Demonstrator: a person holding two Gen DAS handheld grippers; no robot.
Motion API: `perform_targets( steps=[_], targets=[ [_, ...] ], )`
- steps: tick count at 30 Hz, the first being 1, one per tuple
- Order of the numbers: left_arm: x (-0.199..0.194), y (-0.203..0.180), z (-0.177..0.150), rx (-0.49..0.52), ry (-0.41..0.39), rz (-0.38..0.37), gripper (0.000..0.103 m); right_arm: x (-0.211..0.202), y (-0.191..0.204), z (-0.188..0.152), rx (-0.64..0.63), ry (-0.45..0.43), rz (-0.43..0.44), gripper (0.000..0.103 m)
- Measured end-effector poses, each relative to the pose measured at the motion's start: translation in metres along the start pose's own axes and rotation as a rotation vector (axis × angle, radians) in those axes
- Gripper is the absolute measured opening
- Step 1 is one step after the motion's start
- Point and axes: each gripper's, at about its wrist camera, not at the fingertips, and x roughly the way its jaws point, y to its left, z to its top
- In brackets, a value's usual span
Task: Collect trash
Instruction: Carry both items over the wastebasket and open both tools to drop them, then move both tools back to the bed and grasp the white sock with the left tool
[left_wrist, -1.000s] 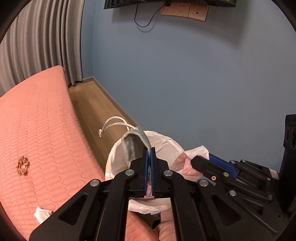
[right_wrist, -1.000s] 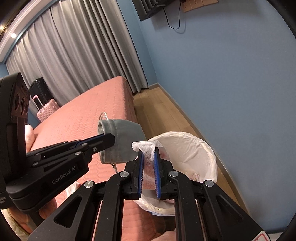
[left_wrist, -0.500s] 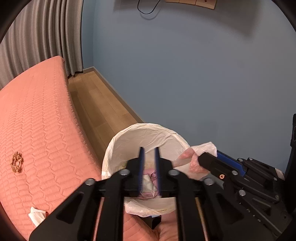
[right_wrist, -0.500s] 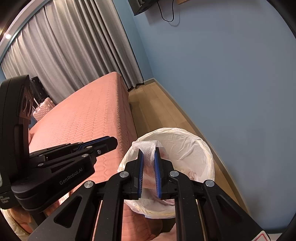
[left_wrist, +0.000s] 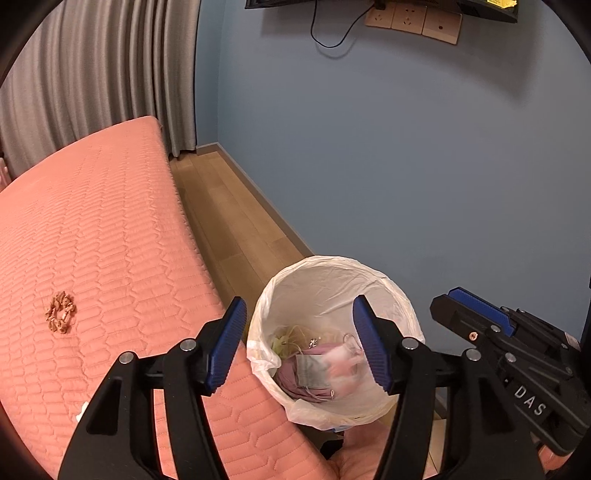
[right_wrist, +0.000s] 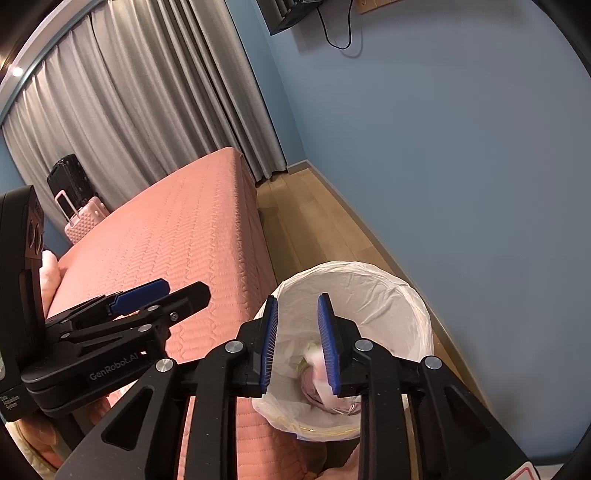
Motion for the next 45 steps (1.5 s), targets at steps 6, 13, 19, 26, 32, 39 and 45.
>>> perform_targets(
  steps=[6, 13, 19, 26, 32, 39, 45],
  targets=[
    [-0.008, 0.011, -0.008, -0.022, -0.012, 0.030, 0.068, 0.000, 0.010, -0.002, -0.009, 0.002, 0.018, 0.023],
    [-0.014, 0.045, -0.034, -0.076, 0.001, 0.087, 0.075, 0.000, 0.037, -0.018, -0.035, 0.034, 0.060, 0.025],
    [-0.018, 0.083, -0.058, -0.152, 0.030, 0.154, 0.080, 0.008, 0.068, -0.036, -0.082, 0.073, 0.102, 0.025],
    [-0.026, 0.127, -0.090, -0.230, 0.060, 0.207, 0.081, 0.020, 0.100, -0.052, -0.121, 0.117, 0.141, 0.027],
    [-0.023, 0.163, -0.118, -0.300, 0.101, 0.238, 0.081, 0.034, 0.123, -0.067, -0.148, 0.156, 0.150, 0.030],
    [-0.008, 0.202, -0.153, -0.415, 0.173, 0.236, 0.081, 0.052, 0.144, -0.082, -0.171, 0.206, 0.162, 0.030],
    [0.004, 0.219, -0.171, -0.468, 0.209, 0.236, 0.064, 0.070, 0.159, -0.095, -0.197, 0.249, 0.167, 0.030]
  ],
)
